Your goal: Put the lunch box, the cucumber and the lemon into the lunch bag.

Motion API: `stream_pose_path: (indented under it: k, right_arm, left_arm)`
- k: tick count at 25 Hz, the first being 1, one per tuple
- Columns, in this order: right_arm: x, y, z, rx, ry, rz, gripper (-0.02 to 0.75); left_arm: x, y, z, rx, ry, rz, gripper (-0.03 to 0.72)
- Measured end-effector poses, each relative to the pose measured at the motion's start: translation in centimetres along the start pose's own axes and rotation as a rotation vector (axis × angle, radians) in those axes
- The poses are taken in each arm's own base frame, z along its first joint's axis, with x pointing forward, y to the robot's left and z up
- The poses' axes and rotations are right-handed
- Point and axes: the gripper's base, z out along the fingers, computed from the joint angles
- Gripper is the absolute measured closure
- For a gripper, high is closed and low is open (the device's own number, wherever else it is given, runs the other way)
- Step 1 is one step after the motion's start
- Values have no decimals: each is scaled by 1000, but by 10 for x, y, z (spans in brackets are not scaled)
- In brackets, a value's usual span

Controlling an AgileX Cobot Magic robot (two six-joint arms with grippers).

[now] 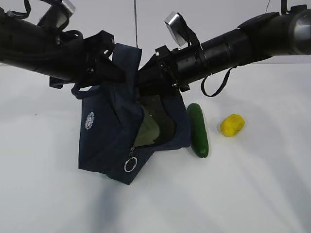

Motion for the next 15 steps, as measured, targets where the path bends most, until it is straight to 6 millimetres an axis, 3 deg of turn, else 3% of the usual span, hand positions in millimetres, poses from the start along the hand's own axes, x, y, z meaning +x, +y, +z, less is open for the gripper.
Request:
stream_pose_path:
  k: [6, 15]
  right_arm:
    - [-13, 9, -9, 37, 53, -92, 344]
    - [-37, 24, -27, 225, 136, -141, 344]
  left_arm:
    - [-2, 6, -2, -46, 7, 68, 689]
    - [-16, 35, -19, -91, 10, 27, 689]
